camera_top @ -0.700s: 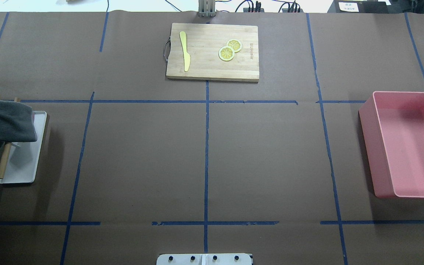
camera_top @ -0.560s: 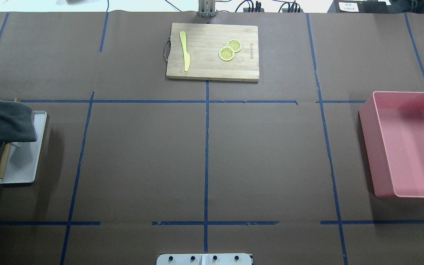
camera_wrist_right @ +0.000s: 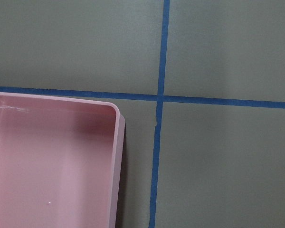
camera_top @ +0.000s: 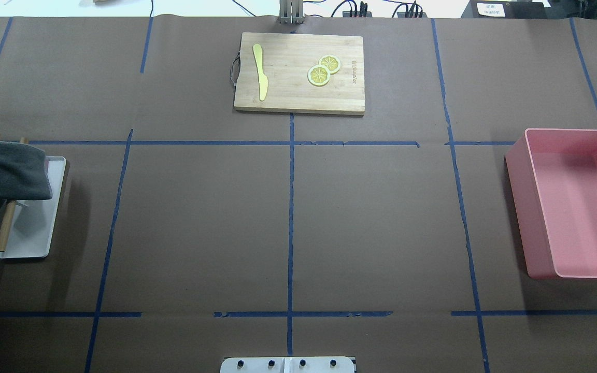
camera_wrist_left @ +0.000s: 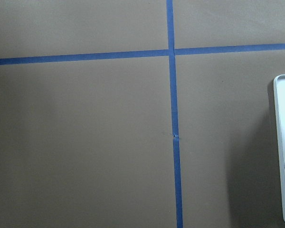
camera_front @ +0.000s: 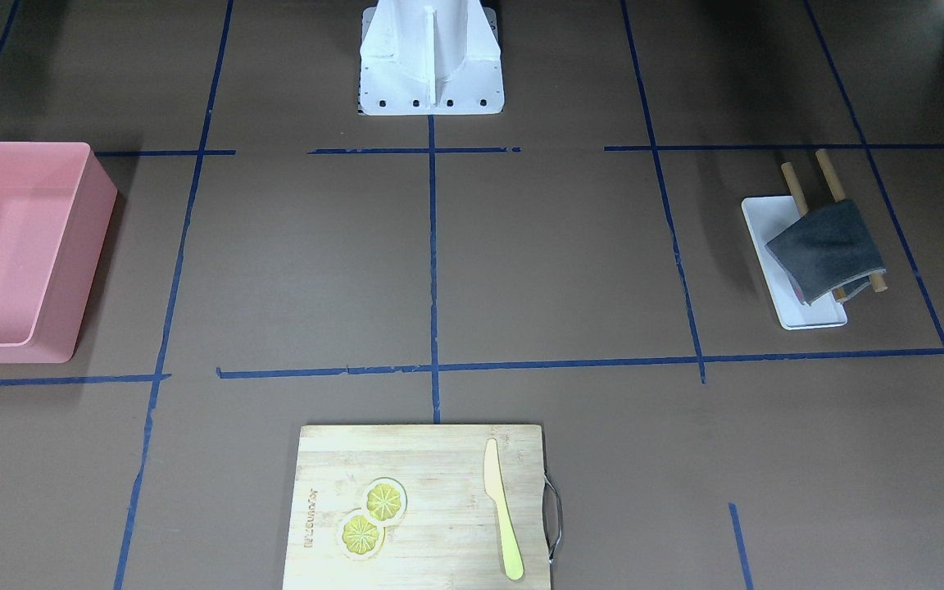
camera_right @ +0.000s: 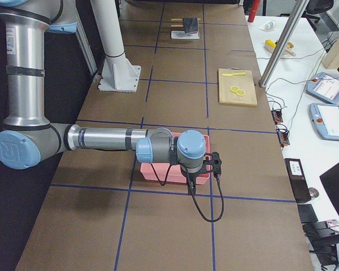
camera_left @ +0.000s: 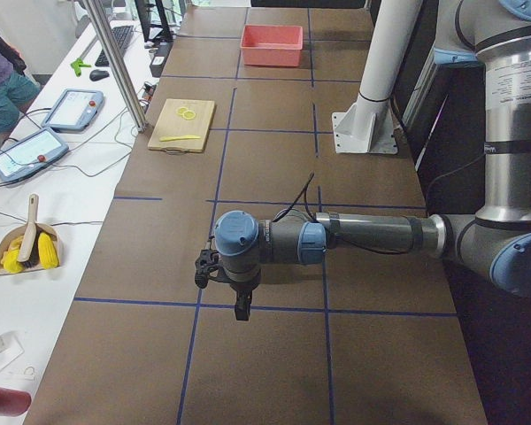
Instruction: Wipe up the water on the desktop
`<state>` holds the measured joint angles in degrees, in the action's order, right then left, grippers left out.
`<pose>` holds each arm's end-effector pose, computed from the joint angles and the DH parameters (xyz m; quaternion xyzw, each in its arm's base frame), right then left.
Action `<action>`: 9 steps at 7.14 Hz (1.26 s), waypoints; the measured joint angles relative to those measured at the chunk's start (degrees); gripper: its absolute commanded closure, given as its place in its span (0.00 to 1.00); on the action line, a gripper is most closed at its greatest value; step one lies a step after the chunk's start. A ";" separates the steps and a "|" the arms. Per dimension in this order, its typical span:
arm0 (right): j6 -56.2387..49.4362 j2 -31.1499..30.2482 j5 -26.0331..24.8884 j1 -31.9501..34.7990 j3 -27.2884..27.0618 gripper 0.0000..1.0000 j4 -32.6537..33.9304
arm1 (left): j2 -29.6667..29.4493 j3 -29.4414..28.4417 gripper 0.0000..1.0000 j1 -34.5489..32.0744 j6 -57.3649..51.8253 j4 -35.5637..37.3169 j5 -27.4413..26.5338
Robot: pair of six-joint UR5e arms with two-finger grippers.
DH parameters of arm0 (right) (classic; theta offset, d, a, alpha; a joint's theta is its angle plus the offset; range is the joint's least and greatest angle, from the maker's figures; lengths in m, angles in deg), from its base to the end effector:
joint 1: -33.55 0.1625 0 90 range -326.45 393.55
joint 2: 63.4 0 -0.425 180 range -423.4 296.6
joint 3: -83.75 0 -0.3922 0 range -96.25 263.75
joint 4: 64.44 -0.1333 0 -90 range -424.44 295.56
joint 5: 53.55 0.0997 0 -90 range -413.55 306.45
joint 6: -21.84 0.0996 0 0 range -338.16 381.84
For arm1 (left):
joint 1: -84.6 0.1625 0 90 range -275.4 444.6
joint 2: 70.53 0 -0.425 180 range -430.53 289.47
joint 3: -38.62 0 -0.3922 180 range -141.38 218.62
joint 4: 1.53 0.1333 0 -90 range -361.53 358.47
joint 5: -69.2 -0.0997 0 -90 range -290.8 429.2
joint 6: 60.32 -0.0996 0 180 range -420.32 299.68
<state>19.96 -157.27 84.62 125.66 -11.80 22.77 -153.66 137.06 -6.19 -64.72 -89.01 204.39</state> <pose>0.0763 -0.4654 0.6335 0.0498 -0.4063 -0.0141 0.9123 -0.0687 -0.4388 0.6455 0.0097 0.3842 0.0259 0.9229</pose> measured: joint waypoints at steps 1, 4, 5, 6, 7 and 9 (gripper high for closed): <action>0.02 0.10 -0.08 0.00 -0.08 0.00 0.04 | 0.06 0.50 0.00 0.02 0.24 -0.19 0.03; 0.03 0.17 -0.34 0.00 -0.29 0.00 0.07 | 0.05 5.36 0.00 0.40 5.87 -0.22 0.46; 0.03 0.17 -0.40 0.00 -0.32 0.00 0.07 | 0.06 6.14 0.00 0.47 6.69 -0.07 0.85; 0.05 0.21 -0.41 0.00 -0.32 0.00 0.07 | 0.05 6.49 0.00 0.59 7.32 -0.01 1.04; 0.09 0.23 -0.40 0.00 -0.35 0.00 0.07 | -0.01 6.80 0.00 1.09 8.74 -0.13 1.44; 0.06 0.26 -0.42 0.00 -0.37 0.00 0.11 | -0.66 7.48 0.00 3.74 13.32 -0.77 2.84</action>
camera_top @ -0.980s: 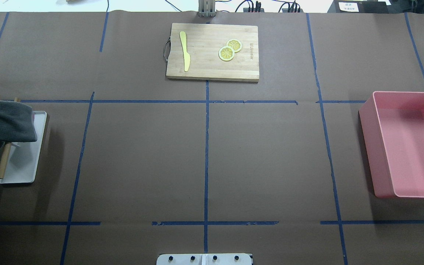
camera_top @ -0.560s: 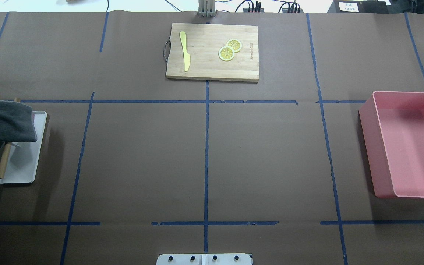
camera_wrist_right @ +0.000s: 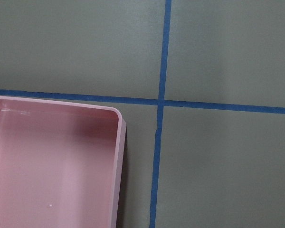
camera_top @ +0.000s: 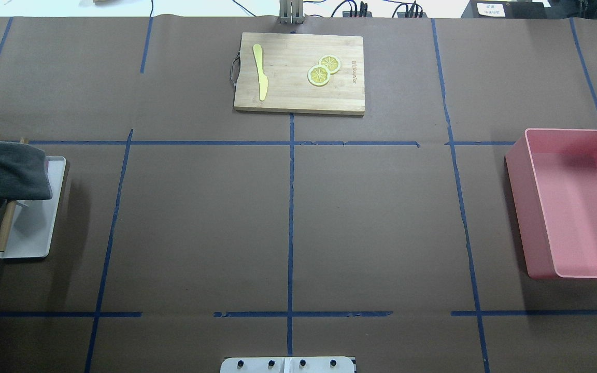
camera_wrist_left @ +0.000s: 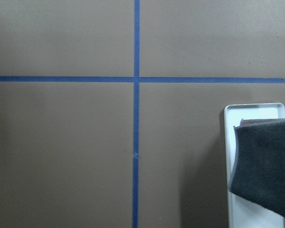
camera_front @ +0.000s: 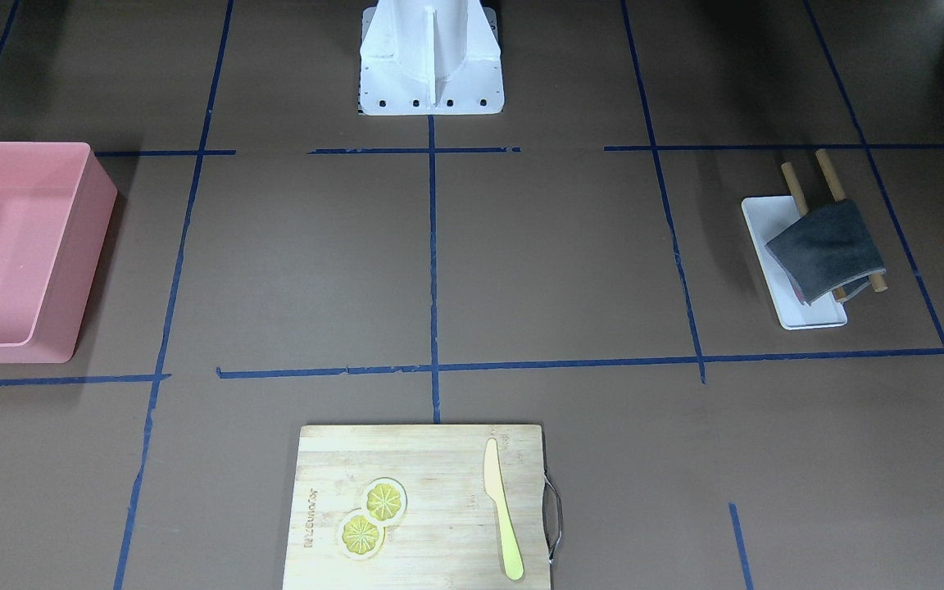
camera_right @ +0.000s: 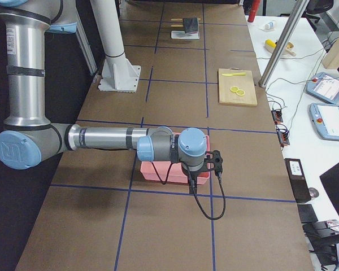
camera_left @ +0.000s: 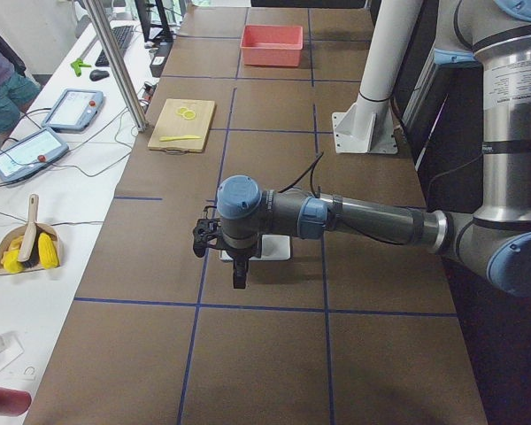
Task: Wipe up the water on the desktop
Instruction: 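Lower the left gripper onto the grey towel on the white tray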
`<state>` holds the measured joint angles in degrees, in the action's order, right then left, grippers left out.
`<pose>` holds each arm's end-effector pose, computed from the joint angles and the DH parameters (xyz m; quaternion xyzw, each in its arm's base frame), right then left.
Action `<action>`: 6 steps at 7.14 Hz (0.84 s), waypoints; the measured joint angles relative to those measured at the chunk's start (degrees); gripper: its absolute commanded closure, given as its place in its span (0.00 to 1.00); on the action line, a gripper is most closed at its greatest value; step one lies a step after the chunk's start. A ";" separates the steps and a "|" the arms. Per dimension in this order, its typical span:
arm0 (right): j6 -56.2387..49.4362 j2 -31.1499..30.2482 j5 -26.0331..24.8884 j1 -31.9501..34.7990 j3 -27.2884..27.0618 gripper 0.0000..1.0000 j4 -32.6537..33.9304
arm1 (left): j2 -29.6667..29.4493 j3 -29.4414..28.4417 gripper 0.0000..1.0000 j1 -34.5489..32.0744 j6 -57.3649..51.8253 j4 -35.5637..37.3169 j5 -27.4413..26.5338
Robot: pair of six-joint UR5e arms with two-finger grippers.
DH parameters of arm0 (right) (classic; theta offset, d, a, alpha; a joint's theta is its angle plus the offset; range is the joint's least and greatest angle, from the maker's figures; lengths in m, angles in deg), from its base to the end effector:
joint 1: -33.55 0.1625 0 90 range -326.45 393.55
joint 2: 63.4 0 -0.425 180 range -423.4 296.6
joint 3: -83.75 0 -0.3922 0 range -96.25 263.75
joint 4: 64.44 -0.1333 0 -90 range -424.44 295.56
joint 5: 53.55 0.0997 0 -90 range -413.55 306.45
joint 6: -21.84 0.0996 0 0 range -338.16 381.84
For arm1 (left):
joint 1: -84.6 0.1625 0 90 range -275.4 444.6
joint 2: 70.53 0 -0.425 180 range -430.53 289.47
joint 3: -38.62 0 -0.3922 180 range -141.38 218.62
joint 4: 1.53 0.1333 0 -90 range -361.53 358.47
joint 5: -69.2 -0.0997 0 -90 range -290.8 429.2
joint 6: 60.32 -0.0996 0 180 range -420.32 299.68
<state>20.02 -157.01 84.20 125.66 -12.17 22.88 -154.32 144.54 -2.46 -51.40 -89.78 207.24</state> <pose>0.0768 -0.4678 0.6289 0.0536 -0.4028 -0.0153 0.9136 -0.0362 -0.4510 0.5710 0.0211 0.4105 -0.0193 0.9114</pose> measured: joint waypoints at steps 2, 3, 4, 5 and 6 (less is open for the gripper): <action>-0.02 0.00 0.10 0.00 -0.04 0.00 -0.03 | -0.84 -0.16 0.00 4.50 6.31 -3.57 1.86; -0.03 0.01 0.15 0.00 -0.19 0.00 -0.02 | -0.88 -0.61 0.00 6.55 10.82 -7.30 2.73; -0.02 0.00 0.16 0.00 -0.42 0.00 0.02 | -0.87 -0.90 0.00 8.46 15.60 -11.14 3.14; -0.03 0.00 0.16 0.00 -0.58 0.00 0.04 | -0.86 -1.29 0.00 10.54 20.49 -15.21 3.25; -0.03 0.00 0.13 0.00 -0.65 0.00 0.05 | -0.89 -2.26 0.00 12.20 24.05 -19.18 3.25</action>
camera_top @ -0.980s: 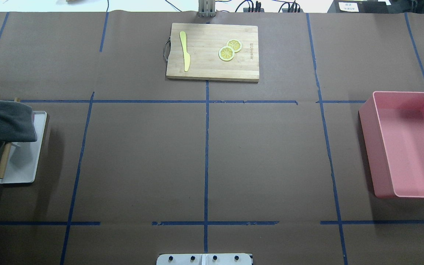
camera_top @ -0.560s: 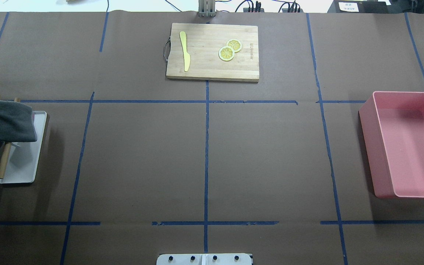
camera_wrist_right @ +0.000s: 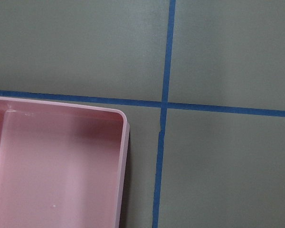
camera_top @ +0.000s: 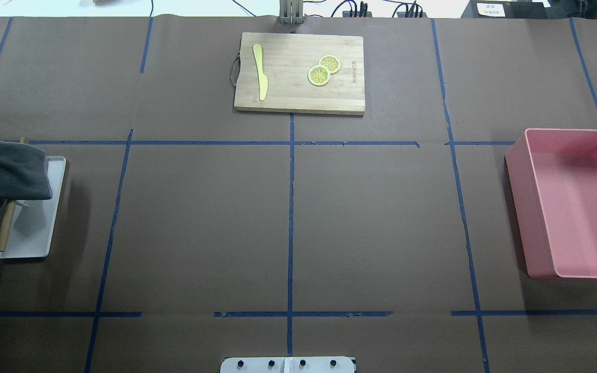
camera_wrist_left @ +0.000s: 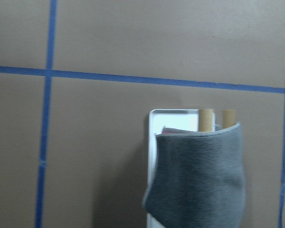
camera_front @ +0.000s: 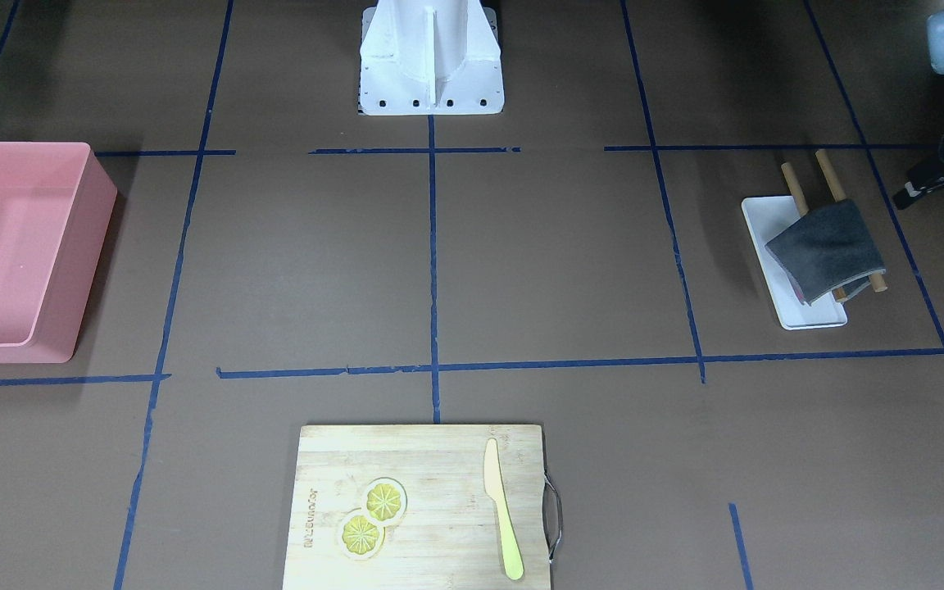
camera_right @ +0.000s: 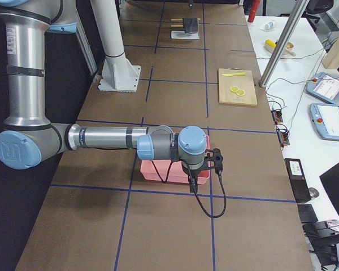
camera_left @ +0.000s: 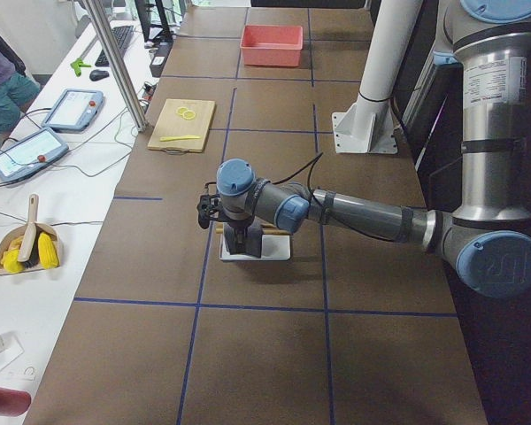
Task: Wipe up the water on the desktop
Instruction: 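Lower the left gripper onto the grey towel on the white tray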
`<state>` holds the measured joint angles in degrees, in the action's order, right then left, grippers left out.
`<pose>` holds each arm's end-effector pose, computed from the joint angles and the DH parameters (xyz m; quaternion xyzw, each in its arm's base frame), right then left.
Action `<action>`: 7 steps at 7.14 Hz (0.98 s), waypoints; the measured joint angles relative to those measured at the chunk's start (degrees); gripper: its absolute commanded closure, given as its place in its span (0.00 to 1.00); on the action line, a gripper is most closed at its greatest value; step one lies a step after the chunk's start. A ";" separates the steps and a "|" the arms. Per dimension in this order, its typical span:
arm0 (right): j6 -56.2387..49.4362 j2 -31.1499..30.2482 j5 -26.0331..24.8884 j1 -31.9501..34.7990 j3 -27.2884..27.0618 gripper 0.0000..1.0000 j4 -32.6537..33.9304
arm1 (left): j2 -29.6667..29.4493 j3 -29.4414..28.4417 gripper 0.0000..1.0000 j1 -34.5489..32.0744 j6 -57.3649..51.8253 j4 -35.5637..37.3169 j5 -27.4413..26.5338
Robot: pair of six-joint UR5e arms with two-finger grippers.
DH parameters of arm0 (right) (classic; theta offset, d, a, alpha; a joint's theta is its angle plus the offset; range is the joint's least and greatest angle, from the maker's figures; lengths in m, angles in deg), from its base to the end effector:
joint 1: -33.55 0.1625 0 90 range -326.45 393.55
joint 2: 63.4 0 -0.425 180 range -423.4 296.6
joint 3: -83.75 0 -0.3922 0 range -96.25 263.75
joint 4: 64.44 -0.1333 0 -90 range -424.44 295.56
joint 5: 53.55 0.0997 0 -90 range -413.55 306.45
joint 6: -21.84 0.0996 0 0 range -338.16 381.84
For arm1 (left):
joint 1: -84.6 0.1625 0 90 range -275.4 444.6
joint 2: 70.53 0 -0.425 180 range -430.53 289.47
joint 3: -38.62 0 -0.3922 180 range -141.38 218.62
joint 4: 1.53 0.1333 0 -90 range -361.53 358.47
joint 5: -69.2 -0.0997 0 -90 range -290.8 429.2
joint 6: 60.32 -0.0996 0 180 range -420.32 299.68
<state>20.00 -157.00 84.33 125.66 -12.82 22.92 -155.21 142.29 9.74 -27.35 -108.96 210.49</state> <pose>0.0767 -0.4682 0.6231 0.0587 -0.4035 -0.0177 0.9129 0.0679 -0.4639 0.5414 0.0117 0.4672 -0.0408 0.8831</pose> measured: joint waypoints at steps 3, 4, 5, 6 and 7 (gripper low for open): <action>0.00 0.06 -0.07 0.00 -0.17 0.00 0.00 | -0.20 -2.75 0.02 3.87 6.27 -7.95 -0.02; 0.00 0.07 -0.07 0.00 -0.18 0.00 0.00 | -0.47 -3.32 0.03 4.94 6.82 -8.61 -0.02; 0.00 0.09 -0.07 0.00 -0.18 0.00 0.00 | -0.89 -4.03 0.09 5.68 7.01 -8.83 0.01; 0.00 0.09 -0.07 0.00 -0.19 0.00 0.00 | -1.23 -4.68 0.23 6.30 7.07 -8.90 0.03; 0.00 0.09 -0.09 0.00 -0.19 0.00 0.00 | -1.35 -5.04 0.39 6.67 7.12 -8.93 0.03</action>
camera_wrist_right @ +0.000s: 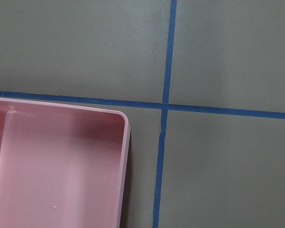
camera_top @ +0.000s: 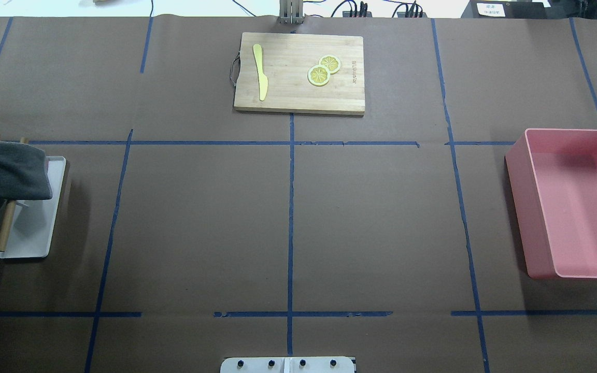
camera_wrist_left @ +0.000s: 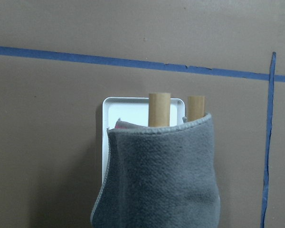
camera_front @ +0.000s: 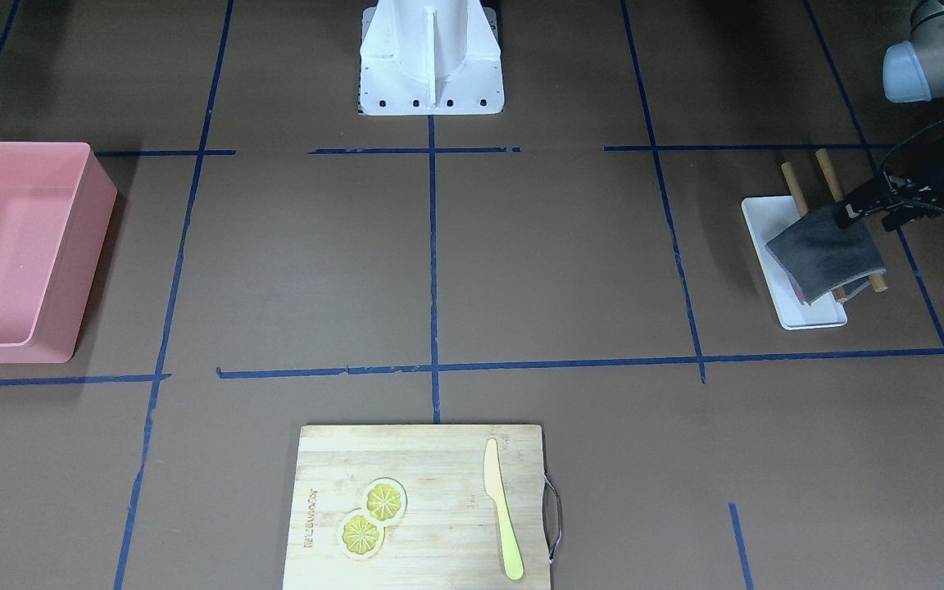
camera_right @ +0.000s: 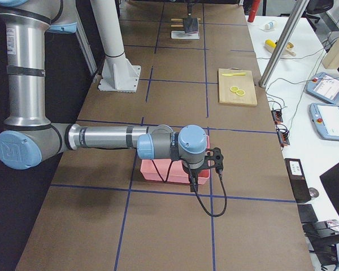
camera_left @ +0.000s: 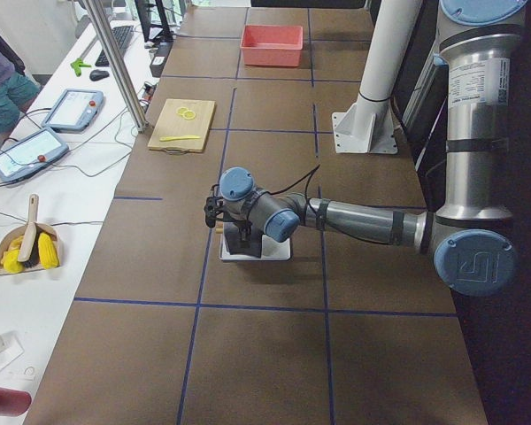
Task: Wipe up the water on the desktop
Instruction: 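Lower the left gripper onto the grey towel on the white tray, then close the left gripper on the grey towel's edge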
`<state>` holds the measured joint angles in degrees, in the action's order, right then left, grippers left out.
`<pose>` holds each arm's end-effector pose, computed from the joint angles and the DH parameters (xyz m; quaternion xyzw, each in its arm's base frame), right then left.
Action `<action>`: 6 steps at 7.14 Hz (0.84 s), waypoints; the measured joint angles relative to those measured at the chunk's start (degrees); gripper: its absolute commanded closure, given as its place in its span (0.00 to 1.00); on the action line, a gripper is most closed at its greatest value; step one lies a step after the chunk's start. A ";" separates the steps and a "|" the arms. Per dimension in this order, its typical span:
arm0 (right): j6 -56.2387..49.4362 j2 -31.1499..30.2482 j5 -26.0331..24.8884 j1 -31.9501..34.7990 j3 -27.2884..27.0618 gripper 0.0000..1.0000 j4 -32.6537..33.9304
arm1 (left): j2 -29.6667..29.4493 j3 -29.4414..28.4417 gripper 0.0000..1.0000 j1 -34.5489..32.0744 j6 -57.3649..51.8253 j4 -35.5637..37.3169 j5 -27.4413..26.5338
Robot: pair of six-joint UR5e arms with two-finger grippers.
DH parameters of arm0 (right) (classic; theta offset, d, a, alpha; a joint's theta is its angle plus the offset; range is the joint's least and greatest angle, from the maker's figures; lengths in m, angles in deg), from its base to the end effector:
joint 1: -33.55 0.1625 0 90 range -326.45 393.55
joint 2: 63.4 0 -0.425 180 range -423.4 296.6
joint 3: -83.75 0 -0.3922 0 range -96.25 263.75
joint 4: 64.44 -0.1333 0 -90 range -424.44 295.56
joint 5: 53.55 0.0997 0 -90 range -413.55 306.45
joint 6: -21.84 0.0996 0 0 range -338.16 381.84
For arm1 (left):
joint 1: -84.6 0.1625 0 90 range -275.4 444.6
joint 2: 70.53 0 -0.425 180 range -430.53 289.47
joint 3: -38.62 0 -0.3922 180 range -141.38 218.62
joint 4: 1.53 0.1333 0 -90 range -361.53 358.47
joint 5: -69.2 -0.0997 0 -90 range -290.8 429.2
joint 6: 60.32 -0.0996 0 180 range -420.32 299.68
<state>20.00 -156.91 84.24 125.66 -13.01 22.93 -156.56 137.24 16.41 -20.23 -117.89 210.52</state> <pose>0.0768 -0.4691 0.6208 0.0608 -0.4027 -0.0186 0.9131 0.1264 -0.4654 0.5567 -0.0079 0.4818 -0.0237 0.8759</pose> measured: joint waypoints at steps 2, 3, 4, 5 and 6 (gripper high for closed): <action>0.00 0.00 0.00 0.00 -0.11 0.00 0.00 | 0.00 -0.42 0.60 0.21 0.04 0.02 0.03; 0.00 0.00 0.00 0.00 -0.24 0.00 0.02 | 0.03 -0.52 0.73 0.23 -0.01 0.01 0.30; 0.00 0.00 -0.04 0.00 -0.36 0.00 0.06 | 0.11 -0.55 0.80 0.23 -0.06 0.01 1.07; 0.00 0.00 -0.06 0.00 -0.40 0.00 0.08 | 0.21 -0.51 0.81 0.17 -0.08 0.03 1.97; 0.00 0.00 -0.06 0.00 -0.42 0.00 0.08 | 0.32 -0.32 0.84 0.10 -0.10 0.06 2.76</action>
<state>20.00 -156.91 84.18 125.66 -13.44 23.01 -156.23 136.92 16.51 -20.33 -117.82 213.28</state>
